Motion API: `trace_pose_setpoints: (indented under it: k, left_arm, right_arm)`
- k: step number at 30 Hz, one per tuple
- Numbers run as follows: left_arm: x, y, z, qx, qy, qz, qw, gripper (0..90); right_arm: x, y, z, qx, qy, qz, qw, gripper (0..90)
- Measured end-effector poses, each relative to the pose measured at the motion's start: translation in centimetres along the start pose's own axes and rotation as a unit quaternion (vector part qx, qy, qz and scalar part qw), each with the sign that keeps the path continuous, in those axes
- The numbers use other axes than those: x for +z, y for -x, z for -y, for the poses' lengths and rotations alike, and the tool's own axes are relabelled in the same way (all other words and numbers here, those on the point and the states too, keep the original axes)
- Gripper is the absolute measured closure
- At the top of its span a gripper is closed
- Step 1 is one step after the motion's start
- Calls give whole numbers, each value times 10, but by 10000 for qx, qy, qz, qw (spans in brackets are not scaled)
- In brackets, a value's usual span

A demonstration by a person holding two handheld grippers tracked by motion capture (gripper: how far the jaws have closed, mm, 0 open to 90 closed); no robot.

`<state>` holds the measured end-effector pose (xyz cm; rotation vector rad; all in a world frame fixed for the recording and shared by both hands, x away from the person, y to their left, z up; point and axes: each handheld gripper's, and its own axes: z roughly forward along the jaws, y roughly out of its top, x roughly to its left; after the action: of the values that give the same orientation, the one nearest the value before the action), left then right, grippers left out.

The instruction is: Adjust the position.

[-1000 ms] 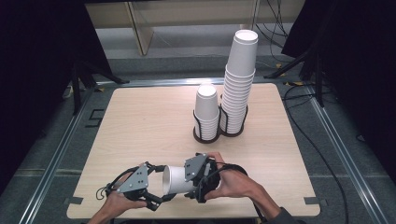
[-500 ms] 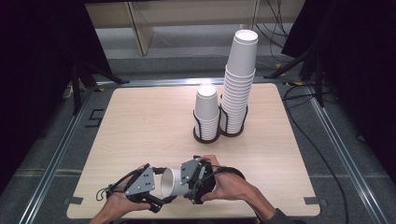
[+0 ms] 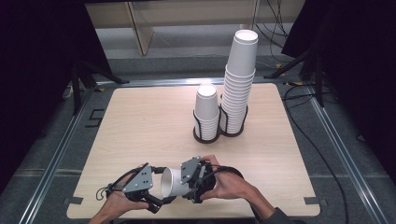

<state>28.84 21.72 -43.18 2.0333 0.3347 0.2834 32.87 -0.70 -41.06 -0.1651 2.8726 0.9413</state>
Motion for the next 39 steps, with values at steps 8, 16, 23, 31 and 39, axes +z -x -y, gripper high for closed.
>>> trace_pose_setpoints:
  k: [8, 16, 23, 31, 39]
  left_arm:
    - [-4, -13, 8, -778, 1162, 157, 9900, 80]
    - [-4, -10, 6, -898, 1606, 114, 9829, 105]
    - [-4, -9, 4, -1114, 1779, 77, 9777, 88]
    - [-3, -8, 3, -1152, 1877, 40, 9754, 85]
    - [-4, -8, 3, -1143, 1890, 25, 9753, 87]
  right_arm:
    - [-14, 15, 11, 611, 935, -192, 9936, 229]
    - [-15, 16, 12, 766, 1288, -258, 9884, 228]
    - [-13, 16, 11, 882, 1498, -347, 9842, 228]
    - [-7, 17, 12, 936, 1627, -450, 9812, 228]
    - [-3, 17, 13, 961, 1736, -513, 9788, 227]
